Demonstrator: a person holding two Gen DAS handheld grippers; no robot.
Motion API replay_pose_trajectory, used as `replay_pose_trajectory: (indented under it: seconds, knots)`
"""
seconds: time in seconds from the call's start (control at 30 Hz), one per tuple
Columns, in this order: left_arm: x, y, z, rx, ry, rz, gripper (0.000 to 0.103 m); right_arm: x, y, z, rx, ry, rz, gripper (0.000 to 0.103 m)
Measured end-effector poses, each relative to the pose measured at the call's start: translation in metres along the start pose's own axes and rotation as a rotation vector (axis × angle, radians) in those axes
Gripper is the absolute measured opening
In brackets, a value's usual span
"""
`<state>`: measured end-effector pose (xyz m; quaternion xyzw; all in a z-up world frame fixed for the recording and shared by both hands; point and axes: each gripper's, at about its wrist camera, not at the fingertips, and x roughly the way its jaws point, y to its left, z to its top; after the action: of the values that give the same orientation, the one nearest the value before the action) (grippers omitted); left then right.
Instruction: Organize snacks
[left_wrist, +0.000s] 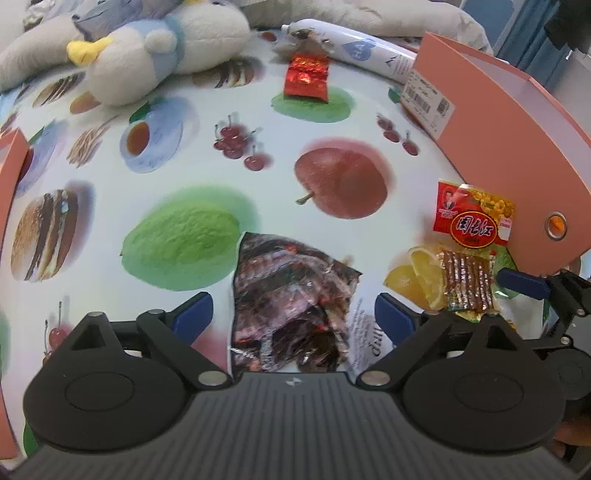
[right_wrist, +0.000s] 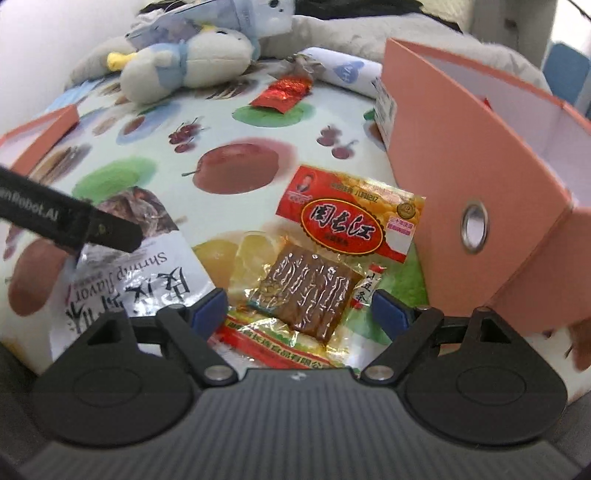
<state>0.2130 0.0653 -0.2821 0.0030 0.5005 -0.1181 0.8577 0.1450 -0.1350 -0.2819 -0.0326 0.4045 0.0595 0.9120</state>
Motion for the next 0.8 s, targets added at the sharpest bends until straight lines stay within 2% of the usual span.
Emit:
replay_pose_trajectory:
  seconds: [0.07, 0.13, 0.17, 0.4, 0.6, 0.8]
  knots:
    - [0.004, -0.003, -0.001, 0.001, 0.015, -0.005, 0.084, 0.000, -0.001, 0.000, 0.003, 0.006, 0.012, 0.086]
    - [0.007, -0.006, -0.003, 0.003, 0.016, 0.019, 0.082, -0.001, -0.001, 0.002, -0.004, 0.008, 0.031, 0.077]
    - [0.006, -0.007, -0.004, 0.003, 0.011, 0.025, 0.077, -0.002, 0.000, 0.002, -0.014, 0.005, 0.030, 0.067]
    - [0.001, -0.007, -0.005, -0.045, 0.005, 0.040, 0.048, -0.006, 0.003, 0.006, -0.058, 0.010, 0.052, 0.060]
    - [-0.009, -0.003, -0.009, -0.124, 0.004, 0.043, 0.043, -0.015, 0.001, 0.007, -0.066, 0.004, 0.071, 0.060]
    - [-0.029, 0.005, -0.011, -0.197, -0.028, 0.057, 0.043, -0.027, -0.001, 0.009, -0.073, -0.018, 0.087, 0.060]
